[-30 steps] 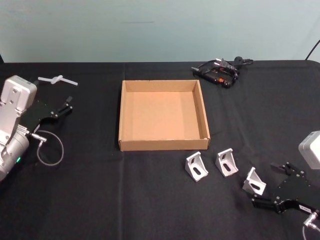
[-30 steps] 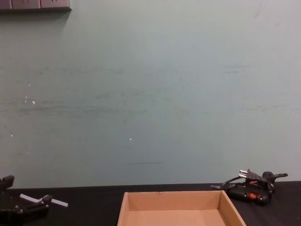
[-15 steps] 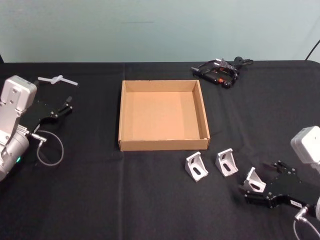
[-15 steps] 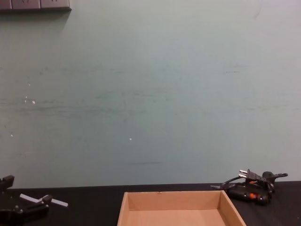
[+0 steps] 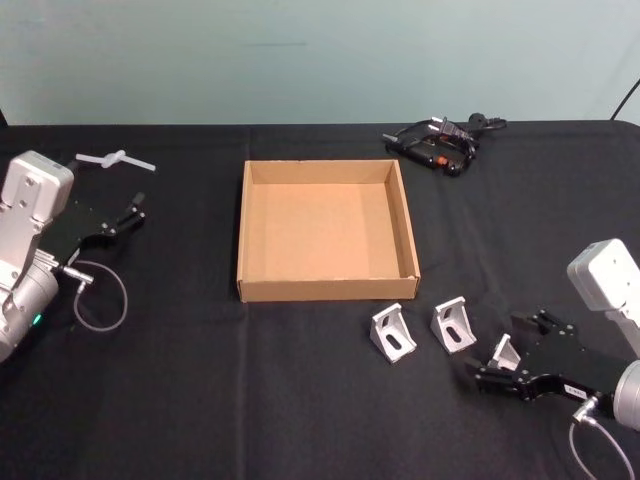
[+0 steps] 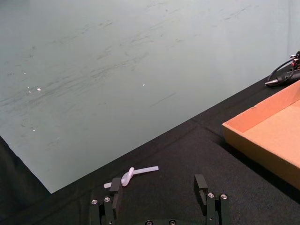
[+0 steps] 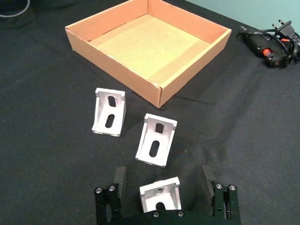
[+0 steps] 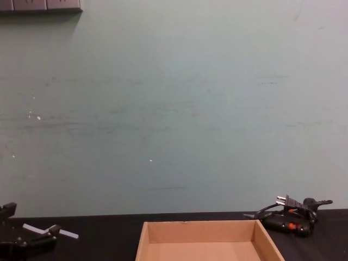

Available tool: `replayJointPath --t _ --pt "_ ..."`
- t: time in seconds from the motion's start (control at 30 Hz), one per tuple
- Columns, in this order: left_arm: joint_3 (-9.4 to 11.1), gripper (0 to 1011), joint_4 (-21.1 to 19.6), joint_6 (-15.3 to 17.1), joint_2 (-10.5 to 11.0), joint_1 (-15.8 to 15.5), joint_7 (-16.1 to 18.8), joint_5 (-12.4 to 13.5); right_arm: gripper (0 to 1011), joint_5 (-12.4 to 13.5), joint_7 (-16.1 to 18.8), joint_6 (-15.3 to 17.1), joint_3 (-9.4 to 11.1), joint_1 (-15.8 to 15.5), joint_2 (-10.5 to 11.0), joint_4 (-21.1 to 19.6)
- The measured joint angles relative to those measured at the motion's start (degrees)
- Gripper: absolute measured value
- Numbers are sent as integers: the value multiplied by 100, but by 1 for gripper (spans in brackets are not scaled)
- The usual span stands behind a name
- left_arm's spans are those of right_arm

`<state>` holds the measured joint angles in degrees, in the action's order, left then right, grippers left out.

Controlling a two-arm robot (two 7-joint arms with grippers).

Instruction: Use one hand to pick up the angle iron from the table and place it into the box.

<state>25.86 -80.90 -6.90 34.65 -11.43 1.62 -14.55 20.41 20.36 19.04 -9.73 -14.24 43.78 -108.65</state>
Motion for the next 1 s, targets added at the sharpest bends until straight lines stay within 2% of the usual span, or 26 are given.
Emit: replayJointPath --t 0.3,0.63,0.87,1.0 --pt "0 1005 0 0 0 0 0 0 1000 -50 185 2 -103 225 -163 224" --pt "0 1005 0 0 0 0 0 0 1000 -53 184 1 -100 219 -159 215" --pt "0 1005 0 0 0 0 0 0 875 -53 181 -1 -97 216 -157 211" --pt "0 1005 0 0 0 0 0 0 734 -53 178 -2 -94 214 -155 209"
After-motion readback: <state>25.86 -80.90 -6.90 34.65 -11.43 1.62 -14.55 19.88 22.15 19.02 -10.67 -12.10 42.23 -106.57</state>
